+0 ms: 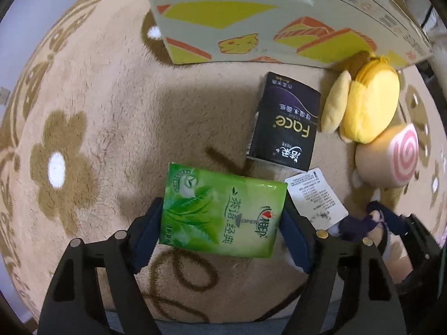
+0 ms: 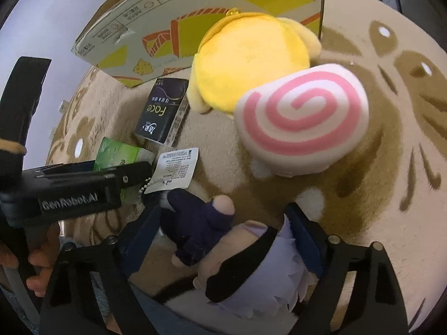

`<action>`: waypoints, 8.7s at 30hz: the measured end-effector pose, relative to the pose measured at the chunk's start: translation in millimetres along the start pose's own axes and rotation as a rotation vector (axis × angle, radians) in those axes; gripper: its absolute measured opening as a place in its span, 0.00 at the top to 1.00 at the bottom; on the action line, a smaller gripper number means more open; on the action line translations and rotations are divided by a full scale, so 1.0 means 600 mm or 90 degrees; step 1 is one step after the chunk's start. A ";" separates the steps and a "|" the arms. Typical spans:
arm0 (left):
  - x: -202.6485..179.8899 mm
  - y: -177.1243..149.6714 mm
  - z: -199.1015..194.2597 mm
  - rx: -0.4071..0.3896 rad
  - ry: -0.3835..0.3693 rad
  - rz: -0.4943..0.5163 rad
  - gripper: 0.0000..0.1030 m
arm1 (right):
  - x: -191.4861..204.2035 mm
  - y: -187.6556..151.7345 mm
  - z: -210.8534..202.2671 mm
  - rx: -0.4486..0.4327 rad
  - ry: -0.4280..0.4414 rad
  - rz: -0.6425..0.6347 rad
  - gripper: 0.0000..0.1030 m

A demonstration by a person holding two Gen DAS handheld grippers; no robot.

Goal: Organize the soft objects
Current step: 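Grasp the green tissue pack with the left gripper while the right grasps the doll plush, then lift the green tissue pack and doll plush and carry both over the box, then drop the green pack and doll into the box, opening both grippers, then grasp the pink-swirl cushion with the right gripper while the left grasps the white fluffy plush, then lift the pink-swirl cushion and white plush and carry both over the box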

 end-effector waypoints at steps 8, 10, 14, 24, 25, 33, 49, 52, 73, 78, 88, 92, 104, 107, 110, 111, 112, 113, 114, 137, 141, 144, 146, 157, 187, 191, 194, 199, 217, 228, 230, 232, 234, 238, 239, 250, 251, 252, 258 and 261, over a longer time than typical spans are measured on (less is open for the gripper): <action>0.004 -0.004 -0.016 -0.026 0.006 0.001 0.25 | 0.006 0.004 -0.019 -0.033 0.009 -0.015 0.69; 0.007 -0.003 -0.023 -0.035 0.003 0.000 0.25 | -0.001 0.006 -0.022 -0.039 0.017 -0.004 0.73; 0.014 -0.012 -0.037 -0.052 0.002 -0.003 0.25 | -0.003 0.007 -0.025 -0.047 0.032 0.005 0.74; 0.021 -0.015 -0.115 -0.170 -0.002 -0.018 0.25 | -0.018 0.010 -0.081 -0.122 0.036 -0.004 0.94; 0.025 -0.017 -0.126 -0.180 -0.005 -0.021 0.25 | -0.020 0.009 -0.083 -0.122 0.040 -0.001 0.94; 0.028 -0.027 -0.177 -0.252 -0.019 -0.014 0.25 | -0.008 0.010 -0.097 -0.140 0.031 -0.007 0.94; 0.032 -0.026 -0.192 -0.296 -0.009 -0.005 0.25 | -0.012 0.019 -0.125 -0.194 0.046 0.007 0.94; 0.032 -0.027 -0.200 -0.309 -0.010 -0.005 0.25 | -0.013 0.022 -0.137 -0.211 0.041 0.008 0.94; 0.033 0.032 -0.331 -0.440 -0.013 0.000 0.25 | 0.020 0.119 -0.302 -0.383 0.026 -0.059 0.94; 0.034 0.075 -0.361 -0.467 -0.001 -0.002 0.25 | 0.031 0.176 -0.334 -0.417 0.019 -0.083 0.94; 0.018 0.145 -0.361 -0.473 -0.023 -0.001 0.25 | 0.033 0.270 -0.335 -0.439 0.005 -0.097 0.94; 0.002 0.160 -0.343 -0.464 -0.034 0.009 0.25 | 0.023 0.282 -0.308 -0.427 0.001 -0.086 0.94; -0.037 0.175 -0.256 -0.387 -0.041 0.028 0.25 | -0.056 0.292 -0.237 -0.371 0.056 0.046 0.88; -0.040 0.175 -0.247 -0.378 -0.033 0.032 0.25 | -0.063 0.293 -0.233 -0.358 0.046 0.044 0.86; -0.038 0.174 -0.242 -0.364 -0.031 0.031 0.24 | -0.059 0.288 -0.231 -0.342 0.028 0.024 0.67; -0.038 0.174 -0.242 -0.363 -0.029 0.031 0.23 | -0.058 0.286 -0.232 -0.340 0.025 0.020 0.55; -0.037 0.174 -0.244 -0.366 -0.024 0.030 0.16 | -0.056 0.283 -0.234 -0.342 0.021 0.013 0.49; -0.035 0.174 -0.246 -0.370 -0.021 0.030 0.12 | -0.055 0.280 -0.236 -0.343 0.017 0.009 0.47; -0.034 0.173 -0.249 -0.378 -0.014 0.029 0.05 | -0.053 0.276 -0.238 -0.342 0.012 0.002 0.42; -0.005 0.063 -0.279 -0.338 0.004 0.044 0.02 | -0.048 0.176 -0.278 -0.330 0.003 0.016 0.00; -0.008 0.036 -0.266 -0.311 -0.011 0.042 0.02 | -0.048 0.149 -0.273 -0.317 0.004 0.012 0.00; -0.012 0.019 -0.252 -0.294 -0.015 0.045 0.02 | -0.048 0.132 -0.263 -0.302 0.002 0.012 0.00; -0.014 0.009 -0.243 -0.283 -0.015 0.048 0.02 | -0.049 0.119 -0.254 -0.295 0.008 0.021 0.00; -0.028 -0.028 -0.149 -0.177 -0.028 0.048 0.02 | -0.073 0.083 -0.183 -0.216 0.004 0.056 0.00; -0.095 -0.064 0.009 -0.021 0.034 0.116 0.03 | -0.118 0.055 -0.054 -0.087 -0.001 0.096 0.23; -0.099 -0.064 0.022 -0.010 0.051 0.123 0.13 | -0.119 0.055 -0.055 -0.087 0.000 0.096 0.27; -0.109 -0.062 0.020 -0.019 0.049 0.131 0.20 | -0.118 0.055 -0.055 -0.090 -0.002 0.095 0.30; -0.133 -0.079 0.010 -0.029 0.027 0.148 0.46 | -0.114 0.054 -0.057 -0.096 -0.005 0.094 0.41; -0.105 -0.075 -0.062 -0.126 0.027 0.114 0.51 | -0.086 0.051 -0.099 -0.156 -0.004 0.058 0.53; -0.075 -0.061 -0.094 -0.165 0.024 0.090 0.51 | -0.079 0.048 -0.132 -0.199 0.012 0.043 0.53; -0.067 -0.059 -0.106 -0.175 0.028 0.086 0.51 | -0.080 0.047 -0.136 -0.203 0.020 0.046 0.53; -0.056 -0.054 -0.112 -0.187 0.034 0.084 0.51 | -0.079 0.046 -0.139 -0.208 0.020 0.049 0.53; -0.053 -0.048 -0.124 -0.206 0.043 0.086 0.51 | -0.077 0.045 -0.142 -0.213 0.016 0.049 0.53; -0.044 -0.039 -0.150 -0.223 0.032 0.079 0.51 | -0.070 0.046 -0.154 -0.231 0.018 0.042 0.54; -0.040 -0.033 -0.156 -0.225 0.018 0.074 0.51 | -0.068 0.046 -0.156 -0.234 0.017 0.039 0.54; -0.023 0.016 -0.254 -0.297 -0.021 0.057 0.51 | -0.040 0.069 -0.196 -0.264 0.042 0.028 0.54; -0.022 0.023 -0.261 -0.305 -0.018 0.058 0.51 | -0.036 0.075 -0.203 -0.272 0.045 0.024 0.54; -0.021 0.032 -0.269 -0.315 -0.012 0.060 0.51 | -0.035 0.079 -0.208 -0.278 0.046 0.022 0.54; -0.013 0.085 -0.292 -0.355 0.031 0.060 0.51 | -0.031 0.121 -0.235 -0.305 0.037 0.004 0.54; -0.012 0.112 -0.304 -0.370 0.035 0.061 0.51 | -0.034 0.147 -0.246 -0.319 0.031 -0.003 0.54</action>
Point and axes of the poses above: each gripper's, at about its wrist camera, not at the fingertips, and z roughly the way its jaws point, x to its left, y to its top, the point moved 5 cm from there along z, roughly the way its jaws point, and after that the axes turned 10 degrees about -z, right-handed, at the moved point
